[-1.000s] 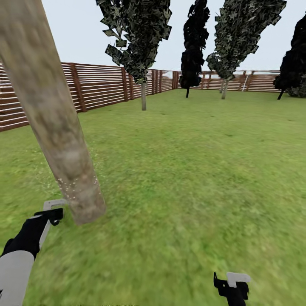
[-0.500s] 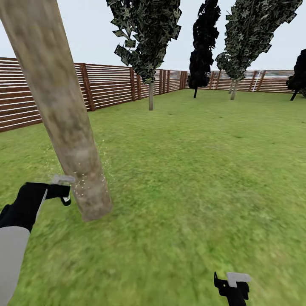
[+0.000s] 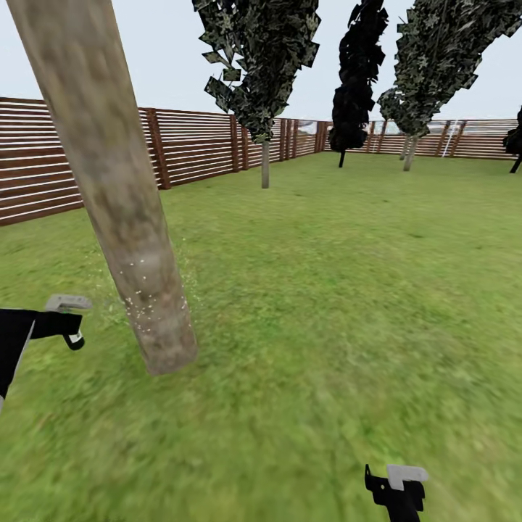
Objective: In the garden, pick up the pesticide atomizer on the floor and spray pesticide onto both trees until each tree trunk is fully covered.
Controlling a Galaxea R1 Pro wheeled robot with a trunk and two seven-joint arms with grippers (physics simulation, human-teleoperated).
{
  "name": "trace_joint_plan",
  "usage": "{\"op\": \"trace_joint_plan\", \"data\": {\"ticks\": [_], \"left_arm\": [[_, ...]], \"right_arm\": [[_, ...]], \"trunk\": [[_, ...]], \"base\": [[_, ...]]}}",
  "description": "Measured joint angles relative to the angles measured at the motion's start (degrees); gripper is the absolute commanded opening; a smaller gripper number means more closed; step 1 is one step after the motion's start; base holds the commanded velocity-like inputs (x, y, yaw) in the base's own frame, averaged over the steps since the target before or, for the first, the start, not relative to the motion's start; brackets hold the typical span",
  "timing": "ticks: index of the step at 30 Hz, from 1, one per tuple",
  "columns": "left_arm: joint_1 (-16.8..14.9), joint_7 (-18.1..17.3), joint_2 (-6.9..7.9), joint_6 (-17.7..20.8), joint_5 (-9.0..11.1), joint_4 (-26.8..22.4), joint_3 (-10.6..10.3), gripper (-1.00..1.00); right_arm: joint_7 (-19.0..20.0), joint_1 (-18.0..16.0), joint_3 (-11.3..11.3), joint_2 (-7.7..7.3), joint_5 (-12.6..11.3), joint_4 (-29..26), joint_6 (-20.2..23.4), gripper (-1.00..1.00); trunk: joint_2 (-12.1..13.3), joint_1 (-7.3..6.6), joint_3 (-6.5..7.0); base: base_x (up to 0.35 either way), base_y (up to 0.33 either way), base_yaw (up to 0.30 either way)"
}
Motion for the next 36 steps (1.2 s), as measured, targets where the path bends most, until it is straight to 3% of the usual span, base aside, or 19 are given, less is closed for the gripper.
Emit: {"op": "trace_joint_plan", "data": {"ticks": [8, 11, 16, 20, 24, 36], "left_arm": [[0.1, 0.0, -0.3, -0.3, 0.3, 0.8, -0.3, -1.0], [1.7, 0.0, -0.31, -0.7, 0.4, 3.4, -0.1, -1.0], [2.0, 0.2, -0.39, -0.6, 3.2, 1.3, 0.3, -1.0], [2.0, 0.2, -0.36, -0.6, 3.4, 1.2, 0.5, -1.0], [2.1, 0.2, -0.35, -0.7, 3.4, 1.2, 2.0, -1.0], [2.0, 0.3, -0.31, -0.6, 3.4, 1.1, 2.3, -1.0]], "right_arm": [[0.0, 0.0, -0.1, -0.09, 0.0, 0.0, 0.0, 1.0], [0.0, 0.0, -0.1, -0.09, 0.0, 0.0, 0.0, 1.0], [0.0, 0.0, -0.1, -0.09, 0.0, 0.0, 0.0, 1.0], [0.0, 0.0, -0.1, -0.09, 0.0, 0.0, 0.0, 1.0], [0.0, 0.0, -0.1, -0.09, 0.0, 0.0, 0.0, 1.0], [0.0, 0.0, 0.0, -0.09, 0.0, 0.0, 0.0, 1.0]], "trunk": [[0.0, 0.0, 0.0], [0.0, 0.0, 0.0], [0.0, 0.0, 0.0], [0.0, 0.0, 0.0], [0.0, 0.0, 0.0], [0.0, 0.0, 0.0]], "base": [[0.217, -0.072, 0.001], [0.008, -0.006, 0.0], [0.0, -0.148, 0.0], [-0.011, -0.271, 0.0], [-0.041, -0.273, 0.0], [-0.004, -0.274, 0.0]]}}
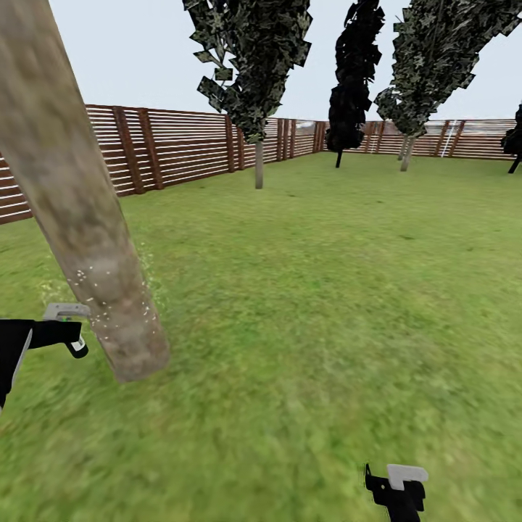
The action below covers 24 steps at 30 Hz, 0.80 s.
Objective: In the garden, pick up the pesticide atomizer on the floor and spray pesticide onto both trees until each tree trunk is fully covered.
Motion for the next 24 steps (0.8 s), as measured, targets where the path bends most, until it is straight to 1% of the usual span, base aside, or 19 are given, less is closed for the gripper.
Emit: {"op": "trace_joint_plan", "data": {"ticks": [9, 10, 12, 13, 14, 15, 17, 20, 21, 22, 23, 24], "left_arm": [[0.0, 0.1, 0.0, 0.0, -0.1, 0.0, -0.1, -1.0], [0.0, 0.1, 0.0, 0.0, -0.1, 0.1, -0.2, -1.0], [0.1, 0.2, 0.0, -0.1, -0.4, 0.8, 0.3, -1.0], [0.3, 1.1, 0.01, -0.3, -0.6, 2.8, 0.7, -1.0], [0.3, 2.7, -0.04, -0.8, -0.4, 5.0, 0.8, -1.0], [0.3, 3.5, -0.07, -2.3, -0.1, 6.4, 0.9, -1.0], [0.3, 4.6, -0.08, -4.2, -0.1, 8.0, 0.9, -1.0], [0.3, 6.0, -0.17, -4.6, 0.0, 8.4, 0.9, -1.0], [0.3, 6.1, -0.42, -4.6, 0.1, 8.4, 0.9, -1.0], [0.3, 6.6, -1.02, -4.6, 0.1, 8.0, 0.9, -1.0], [0.3, 9.5, -1.68, -4.7, 0.0, 7.8, 1.0, -1.0], [0.3, 11.1, -2.73, -4.5, 0.4, 7.8, 1.0, -1.0]], "right_arm": [[0.0, 0.0, 0.0, 0.07, 0.0, 0.0, 0.0, 1.0], [0.0, 0.0, 0.0, 0.06, 0.0, 0.0, 0.0, 1.0], [0.0, 0.0, 0.0, 0.08, 0.0, 0.0, 0.0, 1.0], [0.0, 0.0, 0.0, 0.09, 0.0, 0.0, 0.0, 1.0], [0.0, 0.0, 0.0, 0.09, 0.0, 0.0, 0.0, 1.0], [0.0, 0.0, 0.0, 0.09, 0.0, 0.0, 0.0, 1.0], [0.0, 0.0, 0.0, 0.09, 0.0, 0.0, 0.0, 1.0], [0.0, 0.0, 0.0, 0.06, -0.1, 0.0, -0.1, 1.0], [0.0, 0.0, 0.0, 0.03, 0.0, 0.0, -0.1, 1.0], [0.0, 0.0, 0.0, 0.01, 0.0, 0.0, -0.1, 1.0], [0.0, 0.0, 0.0, 0.0, 0.0, 0.0, -0.1, 1.0], [0.0, 0.0, 0.0, 0.0, 0.0, 0.0, -0.1, 1.0]], "trunk": [[0.0, 0.0, 0.0], [0.0, 0.0, 0.0], [0.0, 0.0, 0.0], [0.0, 0.01, -0.01], [0.0, 0.01, -0.01], [0.0, 0.0, 0.0], [0.0, 0.0, 0.0], [0.0, 0.0, 0.0], [0.0, 0.0, 0.0], [0.0, 0.0, 0.0], [0.0, 0.0, 0.0], [0.0, 0.0, 0.0]], "base": [[-0.056, -0.273, 0.004], [-0.002, -0.274, 0.098], [-0.001, -0.273, 0.211], [0.0, -0.273, 0.269], [0.0, -0.274, 0.275], [0.0, -0.274, 0.276], [0.0, -0.274, 0.229], [0.0, -0.274, 0.037], [0.0, -0.274, 0.005], [0.0, -0.274, 0.001], [0.0, -0.274, 0.0], [0.006, -0.274, 0.0]]}}
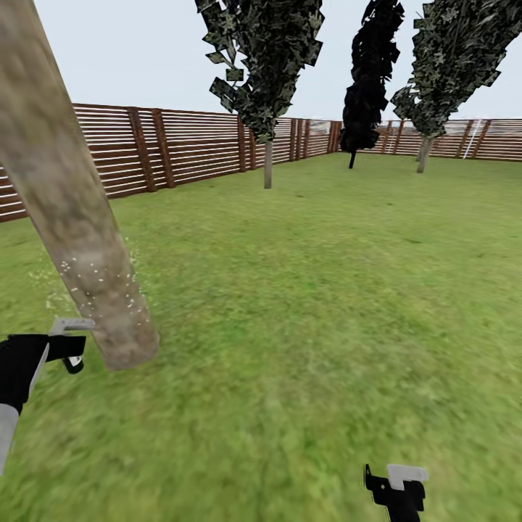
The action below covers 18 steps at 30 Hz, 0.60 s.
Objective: In the garden, pick up the pesticide atomizer on the floor and spray pesticide onto both trees until each tree trunk is fully covered.
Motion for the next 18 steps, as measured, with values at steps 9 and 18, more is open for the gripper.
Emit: {"op": "trace_joint_plan", "data": {"ticks": [9, 18], "left_arm": [[0.0, 0.9, -1.4, 0.0, -0.4, 0.1, 0.2, -1.0], [0.0, 1.6, -1.92, 0.0, -0.2, 1.0, 0.2, -1.0]], "right_arm": [[-0.1, 0.0, -0.1, 0.05, -0.1, 0.0, 0.1, 1.0], [-0.1, 0.0, -0.1, 0.08, -0.1, 0.0, 0.1, 1.0]], "trunk": [[0.0, 0.0, 0.0], [0.0, 0.0, 0.0]], "base": [[0.132, -0.265, 0.069], [0.215, -0.213, 0.26]]}}
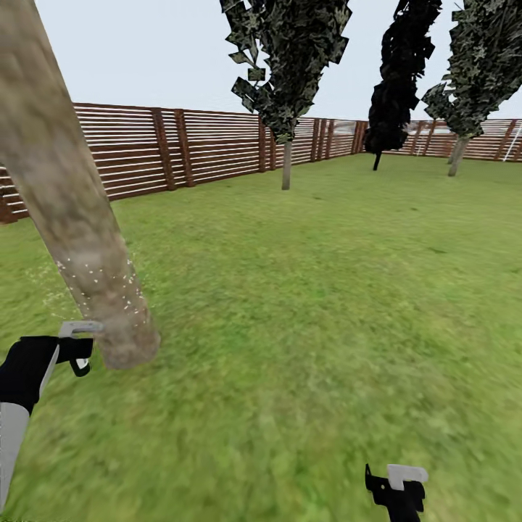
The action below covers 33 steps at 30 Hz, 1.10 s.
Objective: In the garden, pick up the pesticide atomizer on the floor and spray pesticide onto both trees until each tree trunk is fully covered.
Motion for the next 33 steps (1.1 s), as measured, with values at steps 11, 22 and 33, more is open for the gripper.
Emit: {"op": "trace_joint_plan", "data": {"ticks": [11, 22, 33], "left_arm": [[0.0, 3.3, -0.12, -6.4, 0.1, 8.3, 2.3, -1.0], [1.1, 7.7, -4.32, -7.4, 0.4, 9.8, 3.6, -1.0], [3.8, 7.8, -4.47, -7.5, -0.4, 9.8, 5.8, -1.0]], "right_arm": [[0.0, 0.0, 0.0, 0.0, 0.1, 0.0, 0.0, 1.0], [0.0, 0.0, 0.0, 0.0, 0.1, 0.0, 0.0, 1.0], [0.0, 0.0, 0.0, 0.0, 0.0, 0.0, 0.0, 1.0]], "trunk": [[0.0, 0.0, 0.0], [0.0, 0.0, 0.0], [0.0, 0.0, -0.01]], "base": [[0.242, -0.183, 0.091], [0.127, -0.086, 0.175], [0.206, -0.028, 0.091]]}}
